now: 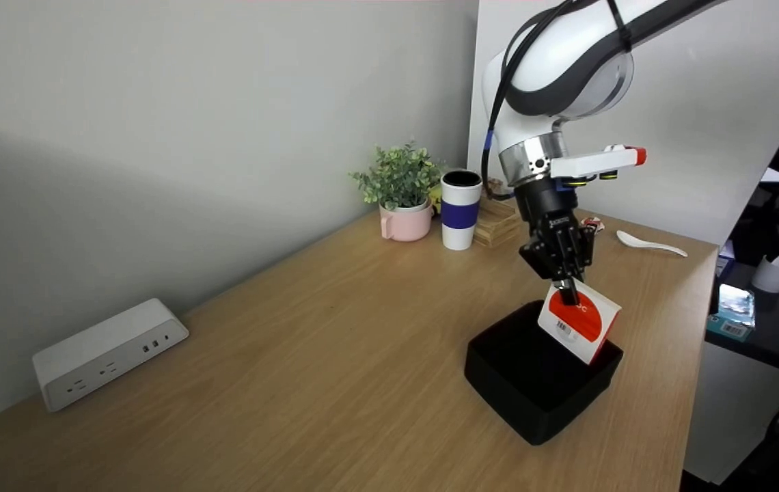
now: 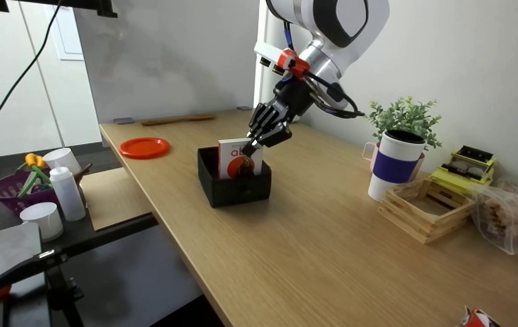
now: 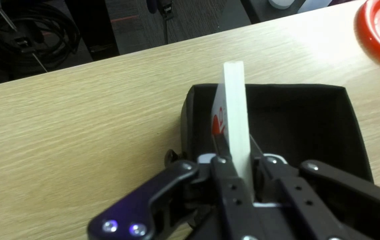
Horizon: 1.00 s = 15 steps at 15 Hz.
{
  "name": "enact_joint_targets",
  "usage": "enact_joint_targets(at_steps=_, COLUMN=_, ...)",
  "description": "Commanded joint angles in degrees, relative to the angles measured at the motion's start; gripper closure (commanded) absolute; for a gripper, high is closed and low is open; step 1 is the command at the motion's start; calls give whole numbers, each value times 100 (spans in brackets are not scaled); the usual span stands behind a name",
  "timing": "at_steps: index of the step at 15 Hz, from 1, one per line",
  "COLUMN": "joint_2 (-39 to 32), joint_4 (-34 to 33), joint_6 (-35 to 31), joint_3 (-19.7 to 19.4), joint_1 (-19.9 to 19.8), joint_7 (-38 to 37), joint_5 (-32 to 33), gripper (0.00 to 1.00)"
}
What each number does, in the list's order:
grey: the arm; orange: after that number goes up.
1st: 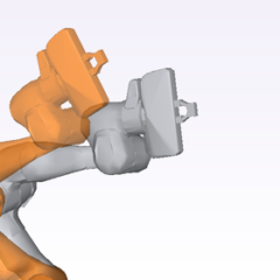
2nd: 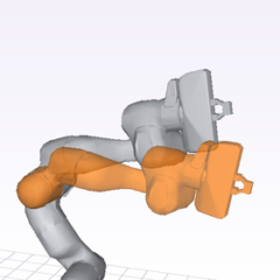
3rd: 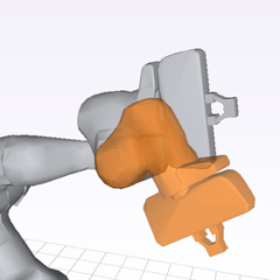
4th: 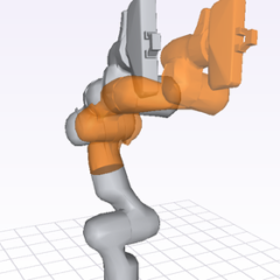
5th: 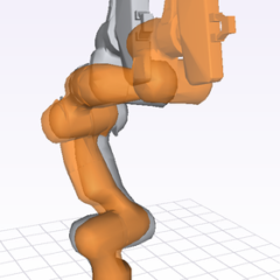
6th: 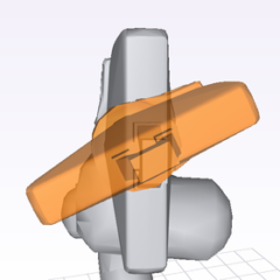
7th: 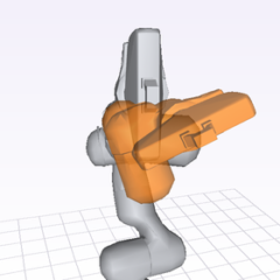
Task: Put the book inside the black box
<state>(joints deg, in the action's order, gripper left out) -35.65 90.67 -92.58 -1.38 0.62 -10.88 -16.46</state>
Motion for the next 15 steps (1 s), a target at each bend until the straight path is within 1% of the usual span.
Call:
enact_joint_targets(at_steps=1, joint_2=-259, joint_4=-363, joint_6=306, joint_3=69, joint_1=-154, joint_7=49, joint_5=-73, gripper=96)
enact_joint_targets(at_steps=15, joint_2=-910, joint_4=-1152, joint_6=855, joint_3=47, joint_1=-220, joint_7=-86, joint_5=-43, gripper=96)
